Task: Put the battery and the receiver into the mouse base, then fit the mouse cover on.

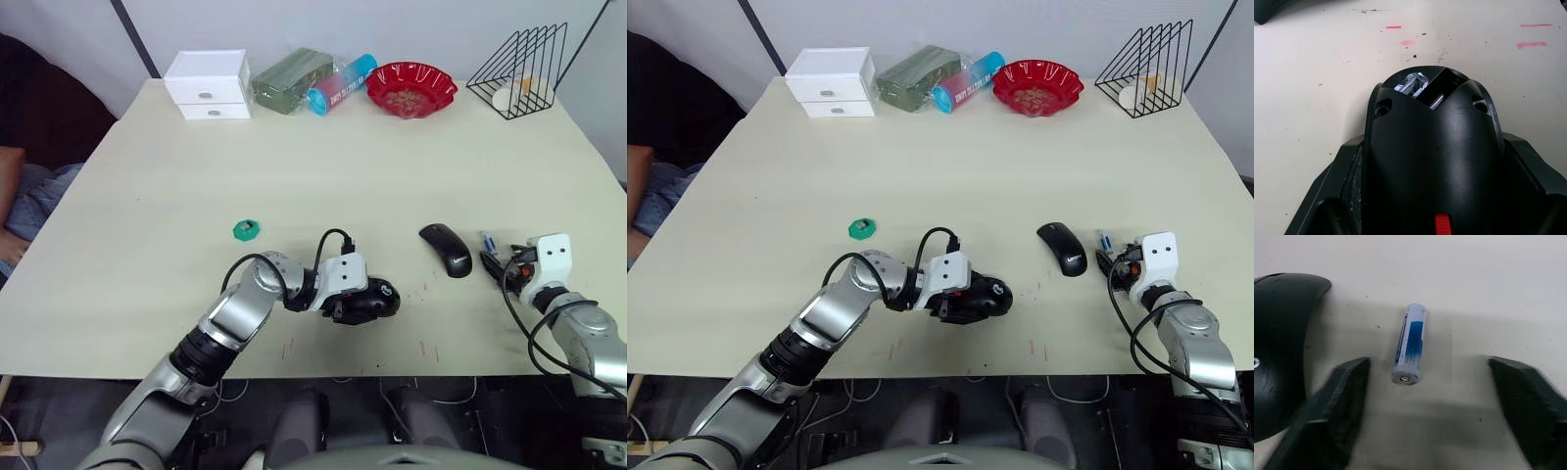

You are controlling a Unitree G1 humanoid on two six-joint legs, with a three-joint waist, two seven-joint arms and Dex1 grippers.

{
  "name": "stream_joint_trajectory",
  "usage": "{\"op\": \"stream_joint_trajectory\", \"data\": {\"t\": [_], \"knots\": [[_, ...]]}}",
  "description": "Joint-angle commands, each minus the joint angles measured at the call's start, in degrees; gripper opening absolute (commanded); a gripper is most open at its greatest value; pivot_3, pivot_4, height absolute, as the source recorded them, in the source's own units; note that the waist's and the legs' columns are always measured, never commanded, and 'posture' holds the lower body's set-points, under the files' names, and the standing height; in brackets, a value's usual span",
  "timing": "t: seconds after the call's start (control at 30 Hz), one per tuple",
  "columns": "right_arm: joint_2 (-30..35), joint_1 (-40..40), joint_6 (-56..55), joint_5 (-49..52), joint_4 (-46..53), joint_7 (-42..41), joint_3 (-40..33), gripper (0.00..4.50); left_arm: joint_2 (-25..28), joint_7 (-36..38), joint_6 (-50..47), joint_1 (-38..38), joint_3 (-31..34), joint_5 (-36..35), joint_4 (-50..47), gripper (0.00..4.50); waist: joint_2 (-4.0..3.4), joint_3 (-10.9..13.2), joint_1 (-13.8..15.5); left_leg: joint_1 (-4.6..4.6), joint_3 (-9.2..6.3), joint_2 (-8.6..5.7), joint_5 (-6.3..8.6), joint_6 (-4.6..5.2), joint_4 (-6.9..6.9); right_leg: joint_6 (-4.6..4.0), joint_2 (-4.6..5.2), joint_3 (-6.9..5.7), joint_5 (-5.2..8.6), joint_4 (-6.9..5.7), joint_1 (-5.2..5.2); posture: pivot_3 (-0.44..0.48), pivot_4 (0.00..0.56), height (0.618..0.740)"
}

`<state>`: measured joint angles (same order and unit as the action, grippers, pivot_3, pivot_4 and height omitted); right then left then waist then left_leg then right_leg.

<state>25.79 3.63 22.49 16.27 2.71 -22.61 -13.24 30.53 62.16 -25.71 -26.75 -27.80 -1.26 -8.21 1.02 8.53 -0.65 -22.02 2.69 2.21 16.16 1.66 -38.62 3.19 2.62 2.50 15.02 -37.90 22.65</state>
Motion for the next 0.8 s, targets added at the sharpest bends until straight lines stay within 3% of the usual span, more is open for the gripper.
{"op": "stream_joint_trajectory", "data": {"t": [0.03, 0.07, 0.1, 0.2, 0.47, 0.8], "knots": [[0.5, 0.5, 0.0, 0.1, 0.0, 0.1, -1.1, 1.77, 0.6, -0.2, -0.4, 0.0, -0.7, 1.2, 0.5, 2.93, 0.00, 0.0, 0.0, 0.00, 0.00, 0.00, 0.00, 0.00, 0.00, 0.00, 0.00, 0.00, 0.00, 0.00, 0.00, 0.000, 0.150, 0.740], [0.7, 0.5, -0.1, 0.0, 0.0, -0.1, -1.0, 1.58, 0.6, -0.3, -0.4, 0.0, -0.7, 1.2, 0.5, 2.93, 0.00, 0.0, 0.0, 0.00, 0.00, 0.00, 0.00, 0.00, 0.00, 0.00, 0.00, 0.00, 0.00, 0.00, 0.00, 0.000, 0.150, 0.740], [0.8, 0.4, -0.3, -0.1, 0.1, -0.4, -0.9, 0.99, 0.6, -0.4, -0.4, 0.1, -0.7, 1.3, 0.5, 2.93, 0.00, 0.0, 0.0, -0.01, -0.01, 0.00, 0.00, 0.00, 0.00, 0.00, 0.00, -0.01, 0.00, 0.00, 0.00, 0.000, 0.150, 0.740], [1.1, 0.0, -1.0, -0.5, 0.4, -1.0, -0.7, 0.05, 0.6, -0.5, -0.3, 0.2, -0.7, 1.4, 0.4, 2.93, 0.00, 0.0, 0.0, -0.01, -0.01, 0.00, 0.00, 0.00, 0.00, 0.00, 0.00, -0.01, 0.00, 0.01, 0.00, 0.000, 0.150, 0.740], [3.9, -3.4, -1.2, 3.6, 7.9, -6.4, -3.3, 0.05, 0.8, -0.1, -0.6, 0.1, -0.9, 1.3, 0.3, 2.93, -0.01, 0.0, 0.0, -0.07, -0.03, 0.00, 0.00, 0.00, 0.01, 0.01, 0.00, -0.03, 0.00, 0.02, 0.04, 0.000, 0.150, 0.740], [14.2, -9.1, 11.9, 14.3, 25.6, -16.7, -1.6, 0.05, 0.6, 0.0, -0.7, -0.2, -1.1, 1.4, 0.6, 2.93, 0.03, 0.0, 0.0, -0.06, -0.06, 0.00, 0.00, 0.00, 0.00, 0.02, -0.01, -0.02, 0.00, 0.02, 0.04, 0.000, 0.150, 0.740]]}}
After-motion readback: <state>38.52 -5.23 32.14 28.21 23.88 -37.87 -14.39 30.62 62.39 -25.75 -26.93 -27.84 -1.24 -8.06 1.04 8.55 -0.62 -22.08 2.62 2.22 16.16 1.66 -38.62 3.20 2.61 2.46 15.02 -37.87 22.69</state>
